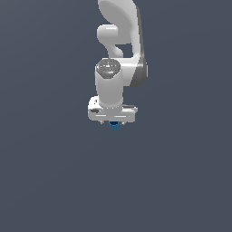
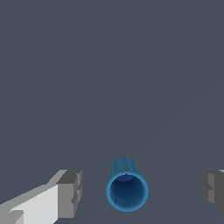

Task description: Pick up the object and move it to a goal position.

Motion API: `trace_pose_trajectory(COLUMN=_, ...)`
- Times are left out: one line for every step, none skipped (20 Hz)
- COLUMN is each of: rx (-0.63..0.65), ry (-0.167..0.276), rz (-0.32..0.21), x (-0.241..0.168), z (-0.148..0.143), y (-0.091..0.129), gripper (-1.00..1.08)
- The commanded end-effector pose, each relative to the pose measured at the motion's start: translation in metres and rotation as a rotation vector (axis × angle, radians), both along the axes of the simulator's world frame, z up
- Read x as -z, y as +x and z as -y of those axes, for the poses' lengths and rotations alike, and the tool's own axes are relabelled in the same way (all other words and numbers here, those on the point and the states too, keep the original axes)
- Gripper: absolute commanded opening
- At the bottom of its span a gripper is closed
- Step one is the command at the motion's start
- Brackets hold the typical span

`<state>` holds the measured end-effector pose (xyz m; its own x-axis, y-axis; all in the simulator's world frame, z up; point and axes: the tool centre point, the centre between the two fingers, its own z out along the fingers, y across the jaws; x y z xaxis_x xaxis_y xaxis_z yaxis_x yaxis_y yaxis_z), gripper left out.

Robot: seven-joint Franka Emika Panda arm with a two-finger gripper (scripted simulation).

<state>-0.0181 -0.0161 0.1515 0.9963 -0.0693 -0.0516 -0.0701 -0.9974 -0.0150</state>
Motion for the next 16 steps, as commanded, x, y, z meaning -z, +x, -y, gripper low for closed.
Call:
trace_pose_trajectory(rx=0.0, ry=0.0, rz=0.0, x=0.0, z=0.0, y=0.0, gripper=1.0)
trace_pose_trajectory(rx=0.0, ry=0.0, rz=0.0, x=0.0, z=0.0, y=0.0, gripper=1.0)
trace_pose_trajectory(rx=0.001, ry=0.002, rz=0.002, x=-0.001, z=0.001, y=0.001, gripper=1.0)
trace_pose_trajectory(rx=0.002, ry=0.003, rz=0.004, x=-0.002, z=0.001, y=0.002, gripper=1.0)
trace_pose_trajectory(rx=0.003, ry=0.006, rz=0.007, x=-0.004, z=0.002, y=0.003, gripper=1.0)
trace_pose_trajectory(rx=0.005, ry=0.01, rz=0.01, x=-0.006, z=0.003, y=0.004, gripper=1.0)
trace_pose_trajectory(rx=0.007, ry=0.013, rz=0.014, x=-0.008, z=0.004, y=0.006, gripper=1.0)
trace_pose_trajectory(rx=0.008, ry=0.016, rz=0.017, x=-0.01, z=0.005, y=0.007, gripper=1.0)
trace_pose_trajectory(rx=0.009, ry=0.018, rz=0.019, x=-0.012, z=0.006, y=0.008, gripper=1.0)
trace_pose_trajectory(rx=0.01, ry=0.019, rz=0.021, x=-0.013, z=0.007, y=0.009, gripper=1.0)
trace_pose_trajectory(rx=0.01, ry=0.019, rz=0.021, x=-0.013, z=0.007, y=0.009, gripper=1.0)
trace_pose_trajectory(rx=0.01, ry=0.019, rz=0.021, x=-0.013, z=0.007, y=0.009, gripper=1.0)
trace_pose_trajectory(rx=0.01, ry=0.018, rz=0.02, x=-0.012, z=0.006, y=0.008, gripper=1.0)
trace_pose_trajectory(rx=0.009, ry=0.018, rz=0.02, x=-0.011, z=0.006, y=0.008, gripper=1.0)
trace_pose_trajectory(rx=0.008, ry=0.018, rz=0.021, x=-0.01, z=0.006, y=0.007, gripper=1.0)
trace_pose_trajectory(rx=0.006, ry=0.017, rz=0.021, x=-0.009, z=0.006, y=0.006, gripper=1.0)
